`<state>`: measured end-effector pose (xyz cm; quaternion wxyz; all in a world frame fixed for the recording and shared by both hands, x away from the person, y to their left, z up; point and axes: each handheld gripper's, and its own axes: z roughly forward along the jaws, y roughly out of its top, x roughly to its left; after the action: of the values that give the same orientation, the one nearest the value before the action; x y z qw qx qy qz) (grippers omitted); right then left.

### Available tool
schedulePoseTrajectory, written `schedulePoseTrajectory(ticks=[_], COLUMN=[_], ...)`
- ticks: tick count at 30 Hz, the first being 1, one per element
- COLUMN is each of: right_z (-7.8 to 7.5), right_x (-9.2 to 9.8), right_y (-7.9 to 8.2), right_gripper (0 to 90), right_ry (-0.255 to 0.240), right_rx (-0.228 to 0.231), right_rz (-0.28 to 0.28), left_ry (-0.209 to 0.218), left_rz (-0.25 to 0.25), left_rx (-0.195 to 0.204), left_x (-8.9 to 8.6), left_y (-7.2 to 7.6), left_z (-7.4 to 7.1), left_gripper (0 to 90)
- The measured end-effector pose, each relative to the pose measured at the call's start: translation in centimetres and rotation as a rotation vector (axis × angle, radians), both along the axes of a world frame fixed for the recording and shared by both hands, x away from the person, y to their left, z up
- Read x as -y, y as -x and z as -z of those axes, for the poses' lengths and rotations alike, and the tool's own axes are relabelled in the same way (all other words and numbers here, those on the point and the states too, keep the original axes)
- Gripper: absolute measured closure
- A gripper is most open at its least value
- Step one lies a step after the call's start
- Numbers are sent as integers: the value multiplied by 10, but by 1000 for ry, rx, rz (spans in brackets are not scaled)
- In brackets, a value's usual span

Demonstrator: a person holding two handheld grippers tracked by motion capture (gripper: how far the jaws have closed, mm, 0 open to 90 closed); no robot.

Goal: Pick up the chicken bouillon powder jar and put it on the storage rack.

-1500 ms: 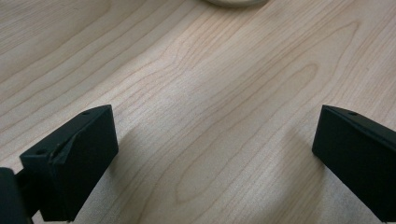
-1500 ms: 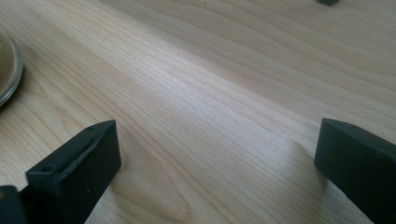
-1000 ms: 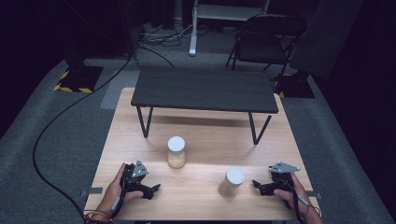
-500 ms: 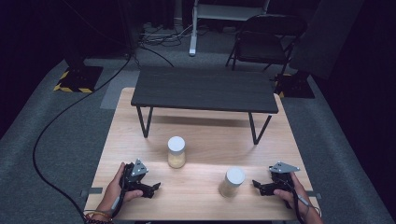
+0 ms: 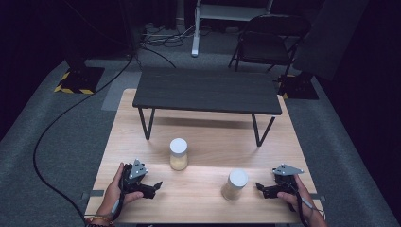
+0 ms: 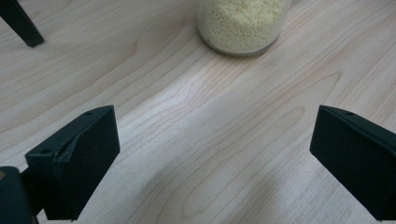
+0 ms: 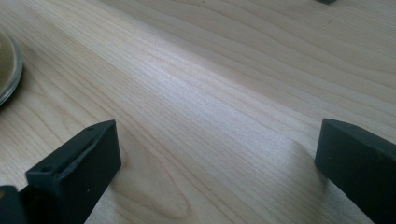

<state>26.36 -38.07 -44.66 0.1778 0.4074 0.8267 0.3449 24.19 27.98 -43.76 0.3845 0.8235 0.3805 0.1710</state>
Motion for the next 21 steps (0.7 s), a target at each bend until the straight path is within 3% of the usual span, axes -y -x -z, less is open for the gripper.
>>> schedulePoseTrajectory(ticks=[13, 21], right_z=[0, 0], right_x=[0, 0], right_y=[0, 0], right_gripper=[1, 1], right_ry=[0, 0], right_rx=[0, 0], right_rz=[0, 0], left_ry=[17, 38], left_rz=[-32, -35], left_rx=[64, 70], left_x=[5, 9], left_y=[10, 7], left_z=[-3, -3], left_gripper=[13, 14])
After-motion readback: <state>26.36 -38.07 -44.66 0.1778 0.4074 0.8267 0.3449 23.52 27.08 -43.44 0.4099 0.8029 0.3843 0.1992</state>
